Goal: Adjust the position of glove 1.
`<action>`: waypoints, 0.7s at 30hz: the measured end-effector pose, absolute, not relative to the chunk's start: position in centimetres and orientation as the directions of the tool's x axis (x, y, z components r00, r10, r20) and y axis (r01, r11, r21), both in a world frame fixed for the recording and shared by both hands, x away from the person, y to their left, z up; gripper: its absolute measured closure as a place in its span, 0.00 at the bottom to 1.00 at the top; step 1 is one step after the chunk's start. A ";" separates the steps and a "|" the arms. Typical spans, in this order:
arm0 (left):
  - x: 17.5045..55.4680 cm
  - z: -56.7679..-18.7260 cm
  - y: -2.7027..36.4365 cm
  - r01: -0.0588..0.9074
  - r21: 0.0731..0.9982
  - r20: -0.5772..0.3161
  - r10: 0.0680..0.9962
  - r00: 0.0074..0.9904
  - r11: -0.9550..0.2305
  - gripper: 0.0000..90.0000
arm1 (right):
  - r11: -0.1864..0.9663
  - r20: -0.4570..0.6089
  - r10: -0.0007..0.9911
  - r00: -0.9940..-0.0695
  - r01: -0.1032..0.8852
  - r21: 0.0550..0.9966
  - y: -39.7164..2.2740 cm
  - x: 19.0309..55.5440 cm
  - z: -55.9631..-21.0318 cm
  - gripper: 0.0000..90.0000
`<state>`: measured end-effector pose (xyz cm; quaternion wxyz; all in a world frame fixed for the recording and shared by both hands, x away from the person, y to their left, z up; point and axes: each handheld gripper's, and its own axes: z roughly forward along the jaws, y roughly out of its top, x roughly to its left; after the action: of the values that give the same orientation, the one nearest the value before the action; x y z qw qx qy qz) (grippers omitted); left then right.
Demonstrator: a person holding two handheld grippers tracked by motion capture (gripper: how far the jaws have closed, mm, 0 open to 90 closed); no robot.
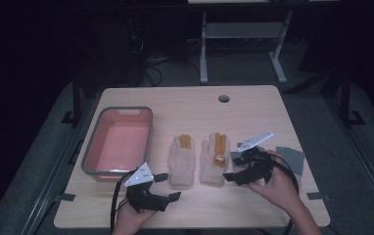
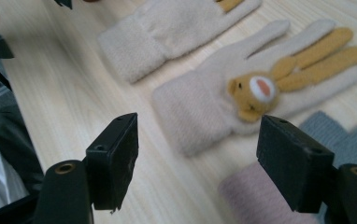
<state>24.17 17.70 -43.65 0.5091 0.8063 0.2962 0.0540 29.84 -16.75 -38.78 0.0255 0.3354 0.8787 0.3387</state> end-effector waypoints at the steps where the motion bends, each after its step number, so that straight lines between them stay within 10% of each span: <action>1: 24.2 -43.7 17.7 0.423 0.854 -0.216 0.533 0.818 -0.303 0.22 | 0.552 0.178 0.604 -0.777 0.569 0.610 -16.5 30.2 -38.7 0.32; 21: 24.2 -43.7 17.8 0.428 0.854 -0.220 0.541 0.812 -0.296 0.22 | 0.631 0.129 0.599 -0.791 0.565 0.532 -13.0 35.3 -39.3 0.37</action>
<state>24.18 17.78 -43.66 0.5109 0.8031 0.3017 0.0551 35.27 -13.04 -39.31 0.0298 0.3222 0.9025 0.2842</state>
